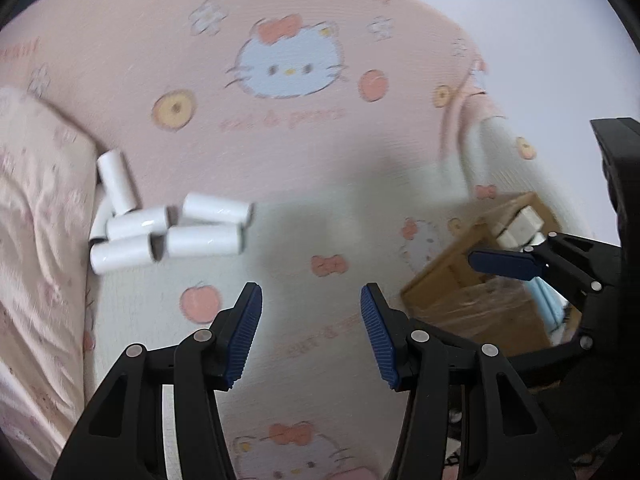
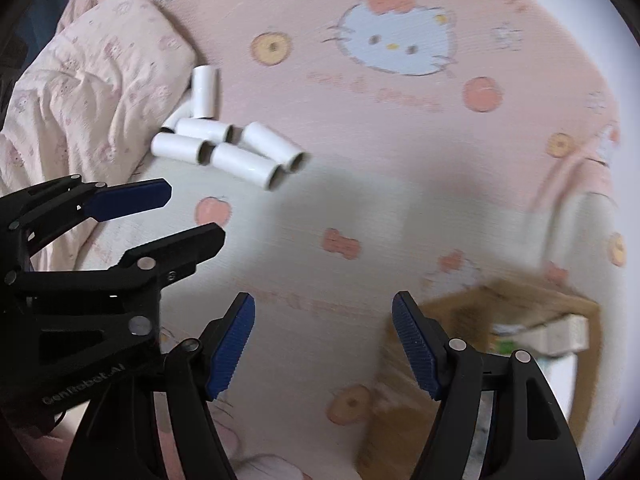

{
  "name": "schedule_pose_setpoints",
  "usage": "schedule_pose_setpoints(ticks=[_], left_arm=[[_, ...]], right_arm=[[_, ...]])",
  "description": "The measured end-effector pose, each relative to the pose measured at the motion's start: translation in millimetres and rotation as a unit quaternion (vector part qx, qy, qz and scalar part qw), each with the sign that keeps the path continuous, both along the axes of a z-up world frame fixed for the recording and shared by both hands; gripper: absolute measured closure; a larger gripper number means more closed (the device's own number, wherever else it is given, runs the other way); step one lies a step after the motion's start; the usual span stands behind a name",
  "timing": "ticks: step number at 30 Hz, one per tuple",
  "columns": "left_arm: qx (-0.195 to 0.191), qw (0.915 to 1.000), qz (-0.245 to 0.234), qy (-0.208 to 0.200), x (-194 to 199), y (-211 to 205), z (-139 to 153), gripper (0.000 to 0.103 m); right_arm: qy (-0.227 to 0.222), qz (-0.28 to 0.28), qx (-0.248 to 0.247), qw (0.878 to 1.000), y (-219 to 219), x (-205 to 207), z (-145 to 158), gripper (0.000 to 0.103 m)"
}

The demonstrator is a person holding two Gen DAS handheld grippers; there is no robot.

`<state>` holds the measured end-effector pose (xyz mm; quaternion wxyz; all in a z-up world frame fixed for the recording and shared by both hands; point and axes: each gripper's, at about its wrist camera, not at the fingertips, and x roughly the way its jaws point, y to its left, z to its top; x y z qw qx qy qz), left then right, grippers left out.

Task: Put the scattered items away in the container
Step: 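Withdraw both tools from the box back toward the tube pile, then close the left gripper around a white tube while the right gripper approaches another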

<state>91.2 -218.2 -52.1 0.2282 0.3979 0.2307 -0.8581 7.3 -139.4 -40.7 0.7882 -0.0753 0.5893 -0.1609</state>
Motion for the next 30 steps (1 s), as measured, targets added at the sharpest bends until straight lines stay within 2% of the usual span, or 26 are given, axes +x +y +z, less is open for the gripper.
schedule_pose_setpoints(ticks=[3, 6, 8, 10, 13, 15, 18, 21, 22, 24, 26, 28, 30], left_arm=[[0.003, 0.9993, 0.033, -0.016, 12.7, -23.8, -20.5, 0.047], [-0.007, 0.9975, 0.065, -0.026, 26.0, -44.3, -39.2, 0.047], [-0.008, 0.9961, 0.081, -0.034, 32.8, -56.2, -51.0, 0.047], [0.016, 0.9953, 0.092, -0.027, 39.4, -71.8, -63.9, 0.047], [0.076, 0.9909, 0.111, -0.001, 44.7, -94.3, -81.5, 0.047], [0.105, 0.9869, 0.121, 0.021, 44.5, -107.2, -94.1, 0.047], [0.110, 0.9837, 0.138, 0.030, 37.1, -117.7, -108.8, 0.047], [0.127, 0.9773, 0.162, 0.051, 30.1, -124.6, -117.7, 0.047], [0.136, 0.9747, 0.167, 0.060, 27.6, -127.0, -120.0, 0.047], [0.152, 0.9695, 0.177, 0.076, 21.5, -132.7, -124.6, 0.047], [0.166, 0.9653, 0.188, 0.074, 14.4, -141.6, -130.3, 0.046], [0.184, 0.9603, 0.197, 0.071, 9.3, -151.2, -136.5, 0.046], [0.198, 0.9557, 0.209, 0.063, 4.9, -160.0, -143.5, 0.046]], right_arm=[[0.009, 0.004, 0.024, 1.000, -3.1, 15.2, -19.1, 0.033], [-0.001, -0.012, 0.102, 0.995, -15.6, 29.1, -35.4, 0.033], [-0.010, -0.054, 0.163, 0.985, -31.9, 39.1, -47.9, 0.033], [-0.028, -0.083, 0.186, 0.979, -43.0, 48.0, -55.4, 0.033], [-0.066, -0.115, 0.218, 0.967, -58.4, 60.5, -62.3, 0.033], [-0.087, -0.137, 0.217, 0.963, -66.3, 70.4, -65.3, 0.033], [-0.112, -0.165, 0.209, 0.957, -73.6, 84.8, -67.2, 0.031], [-0.146, -0.217, 0.229, 0.937, -80.1, 88.3, -71.2, 0.029], [-0.160, -0.217, 0.244, 0.931, -81.3, 88.4, -72.4, 0.029], [-0.182, -0.202, 0.237, 0.932, -81.0, 95.2, -74.8, 0.029], [-0.204, -0.181, 0.230, 0.934, -84.4, 106.0, -80.4, 0.028], [-0.221, -0.164, 0.254, 0.927, -94.3, 116.7, -89.5, 0.028], [-0.223, -0.155, 0.243, 0.931, -101.8, 129.7, -95.8, 0.028]])
